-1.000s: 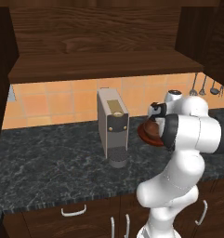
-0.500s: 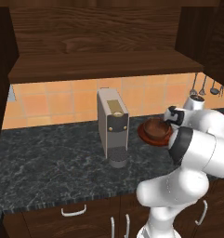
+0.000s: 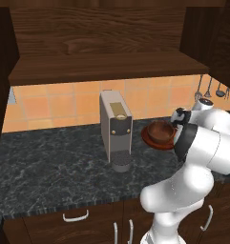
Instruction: Pick up the bowls on the counter and stack them on top of one another in the open cabinet. Place the smaller bowl on top of the larger bowl.
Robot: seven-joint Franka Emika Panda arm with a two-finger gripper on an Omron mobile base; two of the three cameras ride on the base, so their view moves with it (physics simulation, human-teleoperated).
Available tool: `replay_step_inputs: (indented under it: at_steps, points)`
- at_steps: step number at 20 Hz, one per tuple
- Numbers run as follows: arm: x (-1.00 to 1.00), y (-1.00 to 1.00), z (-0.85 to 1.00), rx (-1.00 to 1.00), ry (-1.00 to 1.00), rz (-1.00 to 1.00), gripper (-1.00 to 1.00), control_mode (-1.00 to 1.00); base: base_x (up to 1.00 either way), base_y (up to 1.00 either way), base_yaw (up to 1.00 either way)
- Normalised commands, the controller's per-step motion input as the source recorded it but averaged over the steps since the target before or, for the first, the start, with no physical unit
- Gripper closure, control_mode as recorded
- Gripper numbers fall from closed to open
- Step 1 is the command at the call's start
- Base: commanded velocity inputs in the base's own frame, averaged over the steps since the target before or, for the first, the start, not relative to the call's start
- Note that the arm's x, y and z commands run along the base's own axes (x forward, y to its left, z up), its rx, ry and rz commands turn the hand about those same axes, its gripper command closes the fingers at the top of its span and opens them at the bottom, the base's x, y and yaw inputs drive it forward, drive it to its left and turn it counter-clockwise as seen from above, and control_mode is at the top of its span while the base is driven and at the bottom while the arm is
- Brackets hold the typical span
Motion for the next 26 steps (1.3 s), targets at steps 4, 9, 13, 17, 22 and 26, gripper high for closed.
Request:
replay_step_inputs:
  at_steps: [4, 9, 13, 17, 22, 26]
  points:
    - [0.31, 0.0, -0.37, 0.0, 0.07, 0.01, -1.0, -1.0, 0.0, 0.0, 0.0]
    - [0.05, 0.0, -0.17, 0.0, 0.02, 0.0, -1.0, -1.0, 0.0, 0.0, 0.0]
    - [0.13, 0.0, -0.33, 0.0, 0.0, 0.0, -1.0, -1.0, 0.0, 0.0, 0.0]
    - [0.08, 0.0, -0.37, 0.0, 0.0, 0.0, -1.0, -1.0, 0.0, 0.0, 0.0]
    - [0.03, 0.0, -0.18, 0.0, 0.0, 0.0, -1.0, -1.0, 0.0, 0.0, 0.0]
    - [0.0, 0.04, 0.0, 0.01, -0.11, 0.05, -1.0, -1.0, 0.0, 0.0, 0.0]
